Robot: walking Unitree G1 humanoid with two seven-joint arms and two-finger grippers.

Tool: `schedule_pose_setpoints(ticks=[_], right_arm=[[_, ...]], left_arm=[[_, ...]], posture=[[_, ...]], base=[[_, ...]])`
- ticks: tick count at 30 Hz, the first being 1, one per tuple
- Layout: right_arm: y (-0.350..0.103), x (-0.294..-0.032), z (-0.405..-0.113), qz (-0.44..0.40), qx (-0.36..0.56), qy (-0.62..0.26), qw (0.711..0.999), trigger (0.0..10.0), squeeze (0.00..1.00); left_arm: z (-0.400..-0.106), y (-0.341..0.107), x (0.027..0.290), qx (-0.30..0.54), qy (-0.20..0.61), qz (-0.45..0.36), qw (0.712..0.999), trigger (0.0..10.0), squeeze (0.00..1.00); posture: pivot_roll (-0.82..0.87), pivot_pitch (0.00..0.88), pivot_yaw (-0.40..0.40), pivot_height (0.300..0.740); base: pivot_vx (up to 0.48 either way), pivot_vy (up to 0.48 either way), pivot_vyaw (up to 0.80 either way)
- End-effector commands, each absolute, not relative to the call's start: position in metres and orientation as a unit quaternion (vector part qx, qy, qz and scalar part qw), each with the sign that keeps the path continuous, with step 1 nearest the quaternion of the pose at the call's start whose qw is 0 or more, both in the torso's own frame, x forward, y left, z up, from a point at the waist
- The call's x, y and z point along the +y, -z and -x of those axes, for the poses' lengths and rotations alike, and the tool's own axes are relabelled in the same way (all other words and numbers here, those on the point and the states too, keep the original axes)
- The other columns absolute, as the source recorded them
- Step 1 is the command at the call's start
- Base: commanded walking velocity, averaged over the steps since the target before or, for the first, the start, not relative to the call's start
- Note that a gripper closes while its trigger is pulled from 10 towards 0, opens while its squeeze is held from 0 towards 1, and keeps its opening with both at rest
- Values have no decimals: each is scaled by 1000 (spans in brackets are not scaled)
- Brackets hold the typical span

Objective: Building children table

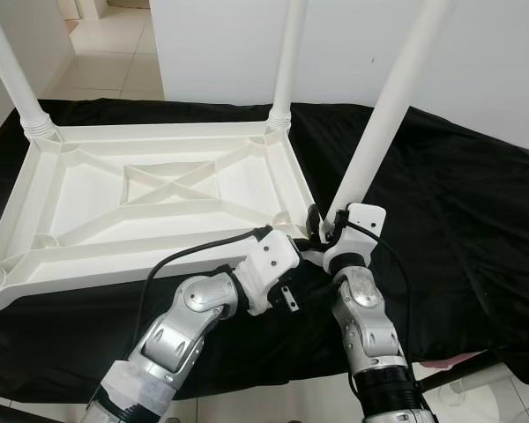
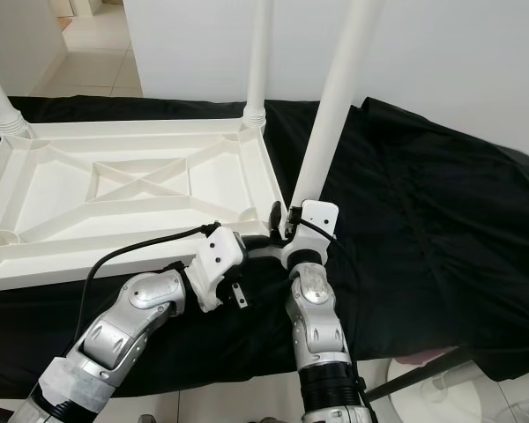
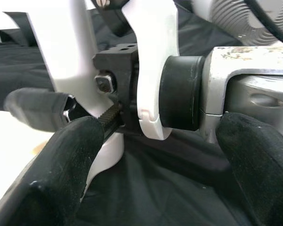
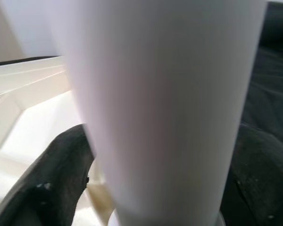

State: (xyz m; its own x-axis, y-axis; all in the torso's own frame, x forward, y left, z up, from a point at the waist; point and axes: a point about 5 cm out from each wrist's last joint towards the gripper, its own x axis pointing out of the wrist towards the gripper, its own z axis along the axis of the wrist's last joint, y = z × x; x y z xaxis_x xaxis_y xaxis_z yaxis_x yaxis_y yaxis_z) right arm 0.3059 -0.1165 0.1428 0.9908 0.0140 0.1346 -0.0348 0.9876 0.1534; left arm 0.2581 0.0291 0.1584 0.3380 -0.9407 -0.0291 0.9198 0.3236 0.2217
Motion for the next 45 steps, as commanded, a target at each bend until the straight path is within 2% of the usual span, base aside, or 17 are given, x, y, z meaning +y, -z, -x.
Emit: schedule_pose_setpoints(ticks=[1, 5, 17, 22, 28, 41, 45], right_arm=[[-140, -116, -302, -79, -63, -62, 993, 10000, 0], [-140, -130, -300, -68, -67, -85, 992, 10000, 0], [-129, -147, -296, -34, -64, -77, 994, 10000, 0], [-126, -160, -298, -27, -57, -69, 996, 10000, 0], [-124, -164, -298, -19, -56, -69, 996, 10000, 0], [-136, -173, -304, 51, -76, -174, 981, 10000, 0], [-137, -174, -305, 57, -76, -182, 979, 10000, 0]], left_arm=[[-258, -157, 27, -49, 573, -103, 812, 10000, 0], [-259, -157, 27, -51, 571, -102, 813, 10000, 0], [-262, -157, 37, -49, 565, -103, 817, 10000, 0], [-255, -158, 44, -49, 589, -83, 803, 10000, 0], [-253, -155, 45, -43, 592, -86, 800, 10000, 0], [-251, -149, 50, -24, 582, -89, 808, 10000, 0], [-250, -149, 50, -22, 583, -89, 807, 10000, 0]], posture=[[-40, 72, -72, 740], [-43, 70, -74, 740], [-46, 59, -72, 740], [-49, 56, -70, 740], [-48, 56, -73, 740], [-45, 62, -77, 740], [-45, 62, -77, 740]], base=[[0, 0, 0], [0, 0, 0], [0, 0, 0], [0, 0, 0], [0, 0, 0], [0, 0, 0], [0, 0, 0]])
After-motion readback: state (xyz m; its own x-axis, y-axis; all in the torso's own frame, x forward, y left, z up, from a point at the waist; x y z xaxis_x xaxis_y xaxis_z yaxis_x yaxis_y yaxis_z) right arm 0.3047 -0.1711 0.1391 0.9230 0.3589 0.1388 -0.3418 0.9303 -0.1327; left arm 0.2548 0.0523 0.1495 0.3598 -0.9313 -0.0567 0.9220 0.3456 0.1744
